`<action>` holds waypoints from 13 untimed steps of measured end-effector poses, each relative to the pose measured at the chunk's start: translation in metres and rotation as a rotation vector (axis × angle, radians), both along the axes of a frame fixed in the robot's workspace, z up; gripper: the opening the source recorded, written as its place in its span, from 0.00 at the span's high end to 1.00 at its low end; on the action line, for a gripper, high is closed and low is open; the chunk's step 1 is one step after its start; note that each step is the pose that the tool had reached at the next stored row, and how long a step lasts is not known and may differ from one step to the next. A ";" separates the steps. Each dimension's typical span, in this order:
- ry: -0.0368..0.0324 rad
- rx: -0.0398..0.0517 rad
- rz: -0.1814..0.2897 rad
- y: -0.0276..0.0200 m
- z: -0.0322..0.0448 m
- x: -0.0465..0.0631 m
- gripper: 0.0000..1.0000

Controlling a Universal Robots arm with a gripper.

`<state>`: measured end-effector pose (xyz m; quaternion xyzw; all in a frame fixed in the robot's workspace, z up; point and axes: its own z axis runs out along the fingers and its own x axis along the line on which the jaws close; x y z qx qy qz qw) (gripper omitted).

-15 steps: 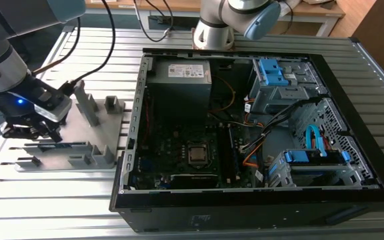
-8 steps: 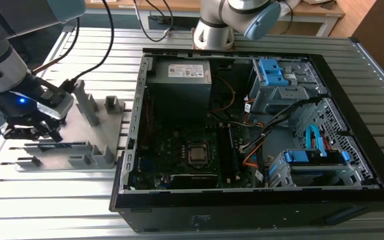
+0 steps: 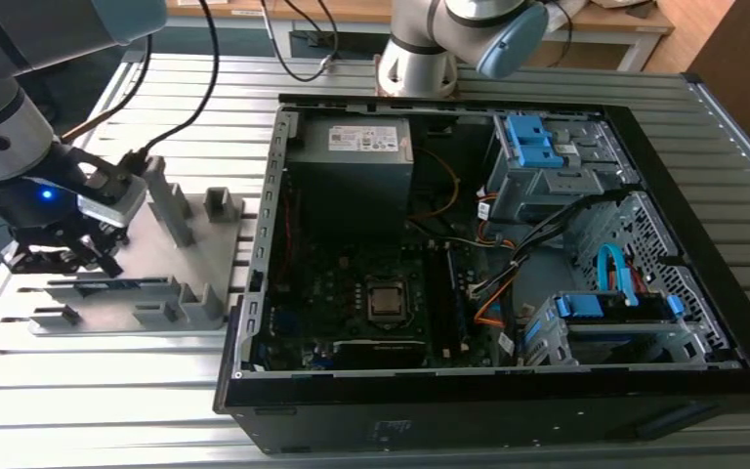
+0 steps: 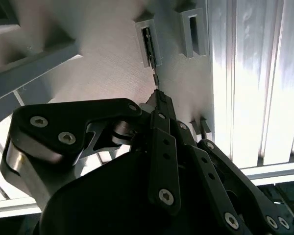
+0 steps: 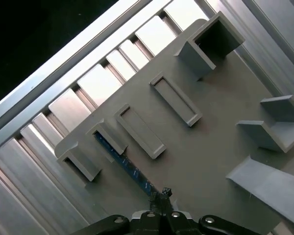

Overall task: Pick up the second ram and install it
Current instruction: 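Pick up the second ram and move it above second insertion slot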

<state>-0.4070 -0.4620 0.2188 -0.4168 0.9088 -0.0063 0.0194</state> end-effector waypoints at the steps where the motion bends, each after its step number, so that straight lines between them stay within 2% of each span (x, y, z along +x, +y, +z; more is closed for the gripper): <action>1: 0.0000 0.0000 0.010 0.0000 0.0000 0.000 0.90; 13: 0.0000 0.0000 0.136 0.0000 0.0000 0.000 0.90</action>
